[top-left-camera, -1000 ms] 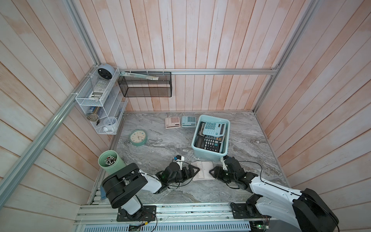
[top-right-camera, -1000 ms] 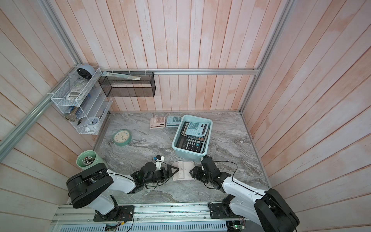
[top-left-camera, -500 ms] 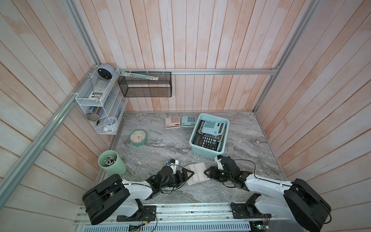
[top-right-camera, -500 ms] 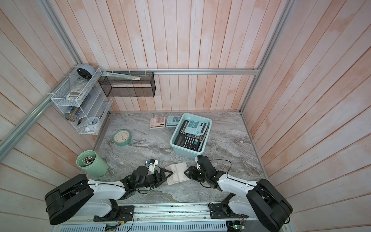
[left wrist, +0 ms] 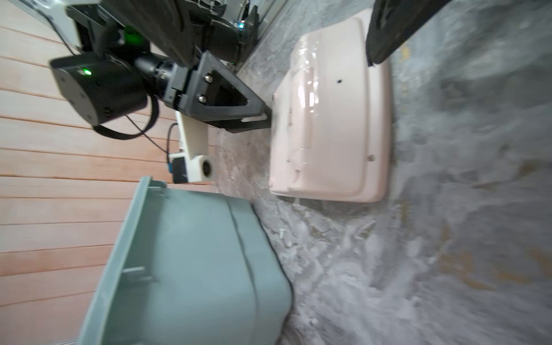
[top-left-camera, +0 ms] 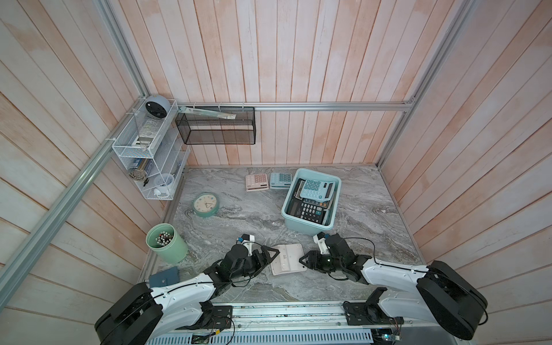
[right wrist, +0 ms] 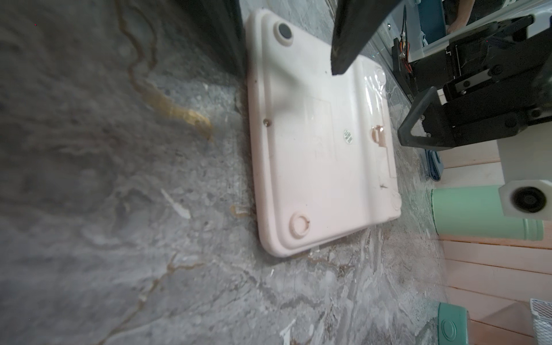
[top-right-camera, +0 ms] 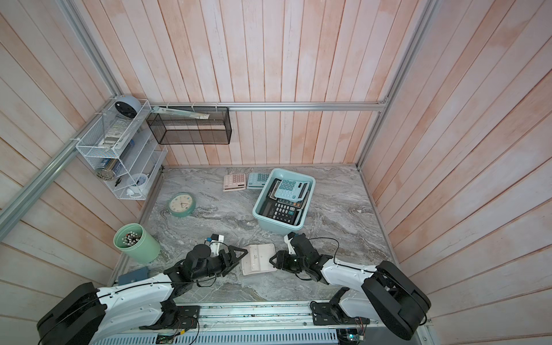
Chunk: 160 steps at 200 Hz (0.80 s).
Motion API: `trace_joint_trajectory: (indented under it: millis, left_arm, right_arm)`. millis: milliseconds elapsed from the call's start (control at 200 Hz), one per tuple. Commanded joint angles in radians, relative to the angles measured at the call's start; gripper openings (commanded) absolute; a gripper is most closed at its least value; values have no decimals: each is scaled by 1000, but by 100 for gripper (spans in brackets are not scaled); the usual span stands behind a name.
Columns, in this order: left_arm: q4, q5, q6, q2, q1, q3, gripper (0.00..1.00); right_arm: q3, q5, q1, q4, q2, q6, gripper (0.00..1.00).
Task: Put the calculator in the storage box
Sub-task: Move the calculator to the center of the board.
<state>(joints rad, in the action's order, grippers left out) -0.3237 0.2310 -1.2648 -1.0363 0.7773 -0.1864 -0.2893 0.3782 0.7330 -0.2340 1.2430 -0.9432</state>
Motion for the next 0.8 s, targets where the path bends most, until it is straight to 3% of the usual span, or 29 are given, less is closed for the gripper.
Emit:
trace_joint_trajectory:
  millis: [0, 225, 795]
  left_arm:
    - [205, -58, 26, 53, -6, 16, 95]
    - [322, -111, -63, 184, 90, 30, 98]
    - [300, -131, -167, 281, 94, 109, 100]
  right_arm:
    - [4, -43, 21, 120, 3, 17, 53]
    - [-28, -80, 76, 114, 28, 0, 53]
    - [-126, -75, 251, -125, 272, -102, 48]
